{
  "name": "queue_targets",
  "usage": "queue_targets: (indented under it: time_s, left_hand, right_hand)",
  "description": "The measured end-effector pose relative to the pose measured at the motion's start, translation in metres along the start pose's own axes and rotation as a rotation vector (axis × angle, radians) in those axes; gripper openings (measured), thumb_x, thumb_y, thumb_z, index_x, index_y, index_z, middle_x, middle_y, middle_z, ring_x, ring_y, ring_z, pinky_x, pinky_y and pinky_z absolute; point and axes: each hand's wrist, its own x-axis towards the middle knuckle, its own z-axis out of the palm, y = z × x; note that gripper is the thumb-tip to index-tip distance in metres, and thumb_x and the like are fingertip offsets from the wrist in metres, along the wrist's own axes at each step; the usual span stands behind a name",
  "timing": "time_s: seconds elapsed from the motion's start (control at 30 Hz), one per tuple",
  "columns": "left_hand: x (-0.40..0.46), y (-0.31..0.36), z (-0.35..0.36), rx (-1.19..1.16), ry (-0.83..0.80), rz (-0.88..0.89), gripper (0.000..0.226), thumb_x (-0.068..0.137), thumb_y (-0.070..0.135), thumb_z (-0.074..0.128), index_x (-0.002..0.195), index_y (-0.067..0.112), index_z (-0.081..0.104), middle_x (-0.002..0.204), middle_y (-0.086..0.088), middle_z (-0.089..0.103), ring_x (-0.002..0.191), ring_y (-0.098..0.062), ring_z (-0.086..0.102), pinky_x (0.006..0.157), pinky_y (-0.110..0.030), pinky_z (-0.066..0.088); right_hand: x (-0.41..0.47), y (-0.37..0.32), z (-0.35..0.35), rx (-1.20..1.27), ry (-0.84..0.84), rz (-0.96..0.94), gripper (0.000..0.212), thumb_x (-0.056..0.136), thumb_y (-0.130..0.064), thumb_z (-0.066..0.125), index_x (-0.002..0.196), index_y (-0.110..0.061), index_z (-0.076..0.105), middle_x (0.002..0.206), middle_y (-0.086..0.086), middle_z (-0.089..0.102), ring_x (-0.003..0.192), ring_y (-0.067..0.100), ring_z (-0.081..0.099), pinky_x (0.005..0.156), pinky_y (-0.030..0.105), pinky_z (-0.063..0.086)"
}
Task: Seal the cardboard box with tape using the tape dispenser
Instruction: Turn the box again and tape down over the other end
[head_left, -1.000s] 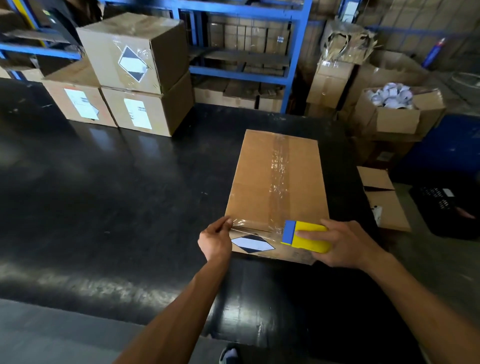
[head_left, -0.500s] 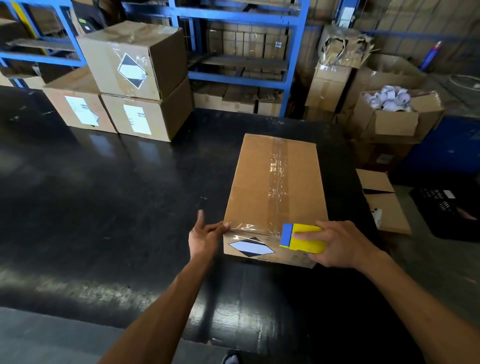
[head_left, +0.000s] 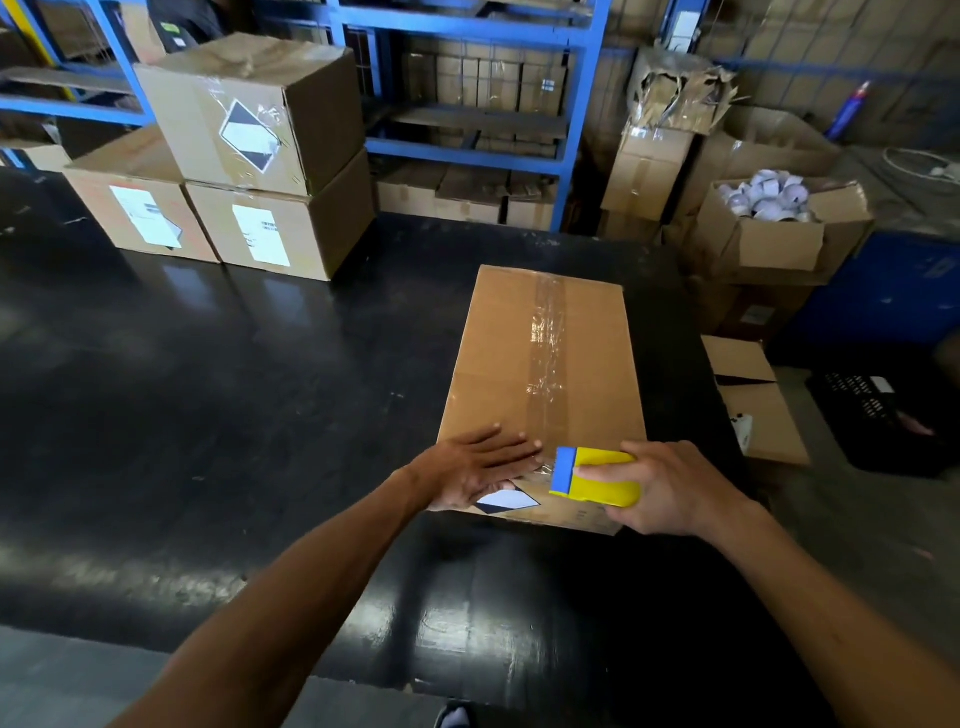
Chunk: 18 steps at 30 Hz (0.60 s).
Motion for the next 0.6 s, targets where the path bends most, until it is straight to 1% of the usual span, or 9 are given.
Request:
queue_targets:
  time_s: [0.13, 0.2, 0.3, 0.37, 0.43, 0.5, 0.6]
  left_hand:
    - [-0.0017, -0.0016, 0.0065, 0.027, 0.034, -0.026, 0.056, 0.109, 0.036, 0.035, 0.159, 0.016, 0.02, 0.165, -0.002, 0.021, 0.152, -0.016, 0.019, 0.123, -0.04, 0.022]
    - [-0.0008, -0.0024, 0.0055, -0.001, 0.049, -0.057, 0.059, 0.107, 0.039, 0.036, 0.158, 0.012, 0.022, 0.164, -0.006, 0.026, 0.151, -0.019, 0.024, 0.121, -0.04, 0.026]
    - [-0.0031, -0.002, 0.008, 0.011, 0.059, -0.133, 0.061, 0.105, 0.045, 0.039, 0.155, 0.01, 0.031, 0.161, -0.01, 0.033, 0.149, -0.024, 0.029, 0.12, -0.042, 0.03]
    - [-0.005, 0.0015, 0.0092, 0.06, 0.037, -0.202, 0.065, 0.105, 0.051, 0.034, 0.154, 0.008, 0.033, 0.161, -0.012, 0.032, 0.149, -0.026, 0.029, 0.118, -0.043, 0.033]
    - [-0.0046, 0.0048, 0.0088, 0.091, 0.032, -0.252, 0.069, 0.104, 0.053, 0.031, 0.152, 0.004, 0.037, 0.159, -0.016, 0.034, 0.148, -0.029, 0.031, 0.116, -0.044, 0.036]
    - [-0.0044, 0.0056, 0.0076, 0.102, 0.025, -0.262, 0.069, 0.103, 0.053, 0.036, 0.151, 0.002, 0.039, 0.158, -0.018, 0.036, 0.146, -0.031, 0.034, 0.114, -0.044, 0.038]
    - [-0.0073, 0.0045, 0.0095, 0.109, 0.027, -0.251, 0.071, 0.102, 0.052, 0.042, 0.152, 0.003, 0.035, 0.159, -0.018, 0.034, 0.147, -0.03, 0.032, 0.115, -0.045, 0.037]
  right_hand:
    - [-0.0012, -0.0005, 0.0038, 0.005, 0.038, -0.009, 0.057, 0.078, -0.071, 0.051, 0.133, -0.061, 0.044, 0.115, -0.006, 0.058, 0.1, 0.021, 0.062, 0.077, 0.03, 0.043]
    - [-0.0011, 0.0, 0.006, 0.001, 0.048, -0.014, 0.057, 0.077, -0.07, 0.051, 0.133, -0.061, 0.045, 0.112, -0.006, 0.058, 0.096, 0.02, 0.062, 0.073, 0.03, 0.041]
    - [0.0005, 0.0024, 0.0075, 0.009, 0.062, -0.027, 0.056, 0.078, -0.065, 0.057, 0.133, -0.06, 0.046, 0.107, -0.006, 0.058, 0.091, 0.019, 0.061, 0.068, 0.029, 0.038]
    - [0.0009, 0.0026, 0.0085, -0.001, 0.077, -0.049, 0.055, 0.078, -0.063, 0.059, 0.132, -0.058, 0.049, 0.104, -0.004, 0.059, 0.087, 0.022, 0.063, 0.065, 0.03, 0.039]
    - [0.0006, 0.0025, 0.0084, -0.013, 0.088, -0.061, 0.054, 0.078, -0.063, 0.059, 0.131, -0.057, 0.05, 0.1, -0.003, 0.059, 0.082, 0.023, 0.062, 0.061, 0.029, 0.037]
    - [-0.0013, 0.0018, 0.0086, -0.02, 0.104, -0.074, 0.053, 0.077, -0.062, 0.062, 0.129, -0.055, 0.054, 0.095, -0.002, 0.058, 0.076, 0.022, 0.061, 0.06, 0.028, 0.033]
    - [-0.0085, 0.0069, 0.007, -0.018, 0.125, -0.084, 0.052, 0.071, -0.058, 0.071, 0.121, -0.051, 0.062, 0.082, -0.003, 0.056, 0.061, 0.019, 0.057, 0.054, 0.026, 0.029]
